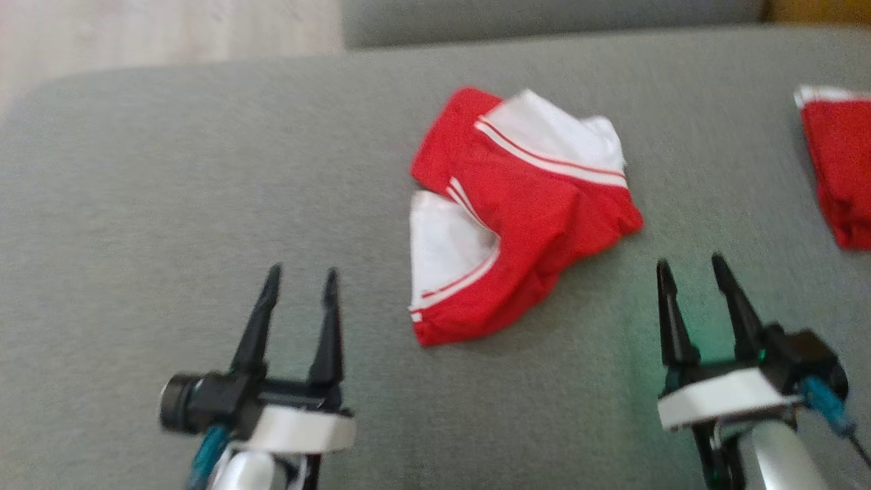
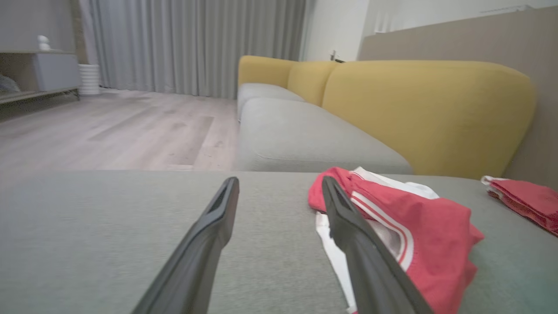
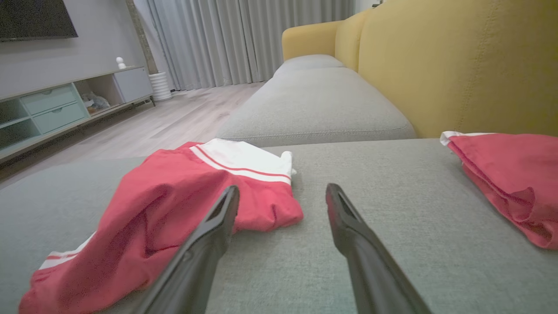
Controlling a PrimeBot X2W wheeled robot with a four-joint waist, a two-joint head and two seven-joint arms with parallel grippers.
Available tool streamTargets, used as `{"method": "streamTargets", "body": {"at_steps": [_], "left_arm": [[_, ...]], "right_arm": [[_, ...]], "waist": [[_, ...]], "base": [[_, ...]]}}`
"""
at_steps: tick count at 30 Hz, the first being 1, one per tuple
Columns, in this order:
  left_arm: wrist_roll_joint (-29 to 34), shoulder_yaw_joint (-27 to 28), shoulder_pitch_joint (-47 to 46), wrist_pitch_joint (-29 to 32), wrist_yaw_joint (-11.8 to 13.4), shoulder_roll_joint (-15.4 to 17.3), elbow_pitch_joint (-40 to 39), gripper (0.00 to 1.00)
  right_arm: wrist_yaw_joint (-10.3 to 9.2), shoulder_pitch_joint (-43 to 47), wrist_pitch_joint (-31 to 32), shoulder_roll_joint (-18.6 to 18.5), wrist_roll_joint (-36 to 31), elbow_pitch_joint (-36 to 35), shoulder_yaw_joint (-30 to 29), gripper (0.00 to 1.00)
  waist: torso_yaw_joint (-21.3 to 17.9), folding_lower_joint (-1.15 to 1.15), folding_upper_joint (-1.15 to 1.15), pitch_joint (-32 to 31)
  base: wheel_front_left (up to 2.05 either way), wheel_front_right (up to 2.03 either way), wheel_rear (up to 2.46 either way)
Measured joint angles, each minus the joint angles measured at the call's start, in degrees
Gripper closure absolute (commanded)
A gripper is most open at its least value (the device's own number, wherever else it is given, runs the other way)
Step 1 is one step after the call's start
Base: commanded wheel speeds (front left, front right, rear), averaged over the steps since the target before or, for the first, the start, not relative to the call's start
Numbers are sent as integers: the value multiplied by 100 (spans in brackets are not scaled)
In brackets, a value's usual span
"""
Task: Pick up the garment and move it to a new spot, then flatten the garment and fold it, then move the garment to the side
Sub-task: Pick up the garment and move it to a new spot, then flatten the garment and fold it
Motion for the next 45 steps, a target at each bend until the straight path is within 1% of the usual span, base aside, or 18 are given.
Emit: {"method": "streamTargets", "body": {"at_steps": [3, 6, 9, 13, 26, 34, 45], "left_arm": [[42, 352, 403, 0, -11, -1, -194, 0], [337, 570, 783, 0, -16, 0, -361, 0], [474, 672, 1089, 0, -32, 0, -381, 0], [502, 711, 1327, 0, -68, 2, -309, 0], [502, 695, 1358, 0, -143, 2, -43, 0], [502, 694, 1361, 1, -208, 2, 35, 0], [502, 683, 1381, 0, -210, 2, 53, 0]], "right_arm": [[0, 297, 16, 12, 0, 101, -43, 0], [0, 602, 16, 23, 1, 96, -85, 0], [0, 832, 20, 32, 48, 36, -86, 0], [0, 1035, 23, 37, 91, -38, -52, 0], [0, 1103, 23, 41, 136, -94, 103, 0], [0, 1183, 23, 41, 136, -99, 112, 0], [0, 1184, 23, 41, 136, -99, 124, 0]], "waist": [[262, 0, 0, -366], [506, -1, 0, -681], [699, 0, 0, -931], [843, 0, 0, -1161], [725, 2, 0, -1295], [748, 1, 0, -1361], [764, 2, 0, -1337]], "base": [[0, 0, 0], [0, 0, 0], [0, 0, 0], [0, 0, 0], [0, 0, 0], [0, 0, 0], [0, 0, 0]]}}
